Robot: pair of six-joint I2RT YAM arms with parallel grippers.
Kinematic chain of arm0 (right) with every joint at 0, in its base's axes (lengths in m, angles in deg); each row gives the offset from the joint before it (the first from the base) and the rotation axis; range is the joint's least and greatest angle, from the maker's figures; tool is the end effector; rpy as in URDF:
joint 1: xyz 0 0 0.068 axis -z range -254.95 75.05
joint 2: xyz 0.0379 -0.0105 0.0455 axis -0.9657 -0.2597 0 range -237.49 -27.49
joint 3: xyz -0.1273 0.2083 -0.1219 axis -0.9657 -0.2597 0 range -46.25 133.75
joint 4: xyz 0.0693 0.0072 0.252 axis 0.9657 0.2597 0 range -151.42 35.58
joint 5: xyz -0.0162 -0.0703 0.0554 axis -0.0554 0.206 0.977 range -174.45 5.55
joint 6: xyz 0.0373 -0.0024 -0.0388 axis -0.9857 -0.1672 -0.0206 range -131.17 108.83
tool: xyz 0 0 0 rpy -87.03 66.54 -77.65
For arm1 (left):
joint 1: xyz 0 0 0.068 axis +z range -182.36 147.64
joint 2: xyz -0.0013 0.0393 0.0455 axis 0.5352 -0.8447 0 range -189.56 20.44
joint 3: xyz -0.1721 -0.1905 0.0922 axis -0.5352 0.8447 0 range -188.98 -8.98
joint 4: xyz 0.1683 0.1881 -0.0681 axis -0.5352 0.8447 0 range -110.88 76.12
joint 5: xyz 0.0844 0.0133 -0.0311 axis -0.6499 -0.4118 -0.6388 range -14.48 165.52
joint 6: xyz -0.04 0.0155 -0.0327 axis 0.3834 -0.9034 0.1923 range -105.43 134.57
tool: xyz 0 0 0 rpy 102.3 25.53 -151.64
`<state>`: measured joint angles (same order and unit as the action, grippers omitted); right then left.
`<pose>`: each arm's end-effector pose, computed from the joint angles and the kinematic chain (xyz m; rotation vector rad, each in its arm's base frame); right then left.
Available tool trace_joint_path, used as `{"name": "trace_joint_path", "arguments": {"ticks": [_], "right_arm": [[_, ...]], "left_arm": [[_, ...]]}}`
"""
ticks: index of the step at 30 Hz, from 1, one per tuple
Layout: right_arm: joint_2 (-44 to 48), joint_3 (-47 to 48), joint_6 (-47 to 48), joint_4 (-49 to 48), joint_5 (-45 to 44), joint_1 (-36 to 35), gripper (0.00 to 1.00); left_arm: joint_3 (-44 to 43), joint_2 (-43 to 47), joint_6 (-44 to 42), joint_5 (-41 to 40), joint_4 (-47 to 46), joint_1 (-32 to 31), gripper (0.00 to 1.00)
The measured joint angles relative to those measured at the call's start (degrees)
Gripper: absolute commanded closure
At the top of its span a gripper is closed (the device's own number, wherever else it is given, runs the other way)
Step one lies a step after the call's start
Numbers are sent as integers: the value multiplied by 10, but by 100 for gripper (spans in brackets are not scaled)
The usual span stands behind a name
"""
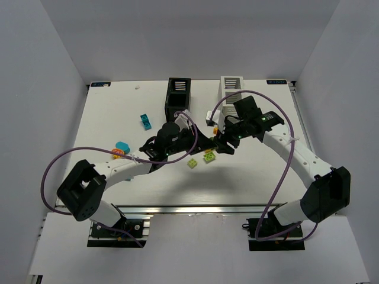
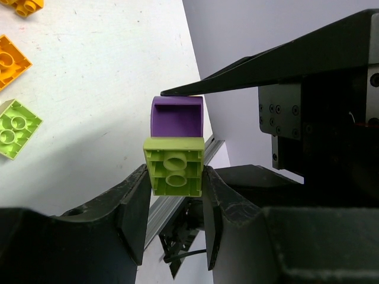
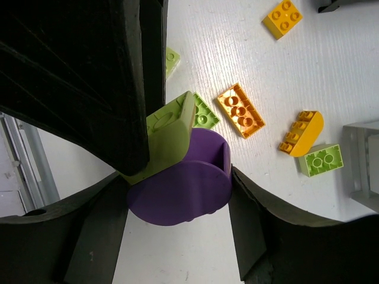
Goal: Sort the legos into containers by color
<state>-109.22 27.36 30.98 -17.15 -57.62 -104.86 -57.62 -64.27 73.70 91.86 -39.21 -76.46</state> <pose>0.2500 0.1623 0.3158 -1.5709 1.8280 0.4825 0.2314 -0.2382 0.2476 -0.0581 2.1628 -1.4232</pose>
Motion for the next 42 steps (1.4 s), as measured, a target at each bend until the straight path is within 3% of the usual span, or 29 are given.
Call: {"name": "trace_joint_path", "arguments": {"ticks": [8,25,31,37,42], "right_arm": [[15,-27,6,-16,2,2,100],[38,-74,35,-30,6,54,100],[4,-10,-108,-96,-21,108,100],[-77,94,-271,-234,-131,130,100],[-162,150,-330,-329,-205,132,100]], "left_arm": [[-1,7,-18,-11,23,-5,100],[-1,94,-64,-76,94,37,100],[-16,125,-98,-108,174,62,100],[-27,175,-115,-136,226,79,100],[-23,204,-114,-147,242,79,100]]}}
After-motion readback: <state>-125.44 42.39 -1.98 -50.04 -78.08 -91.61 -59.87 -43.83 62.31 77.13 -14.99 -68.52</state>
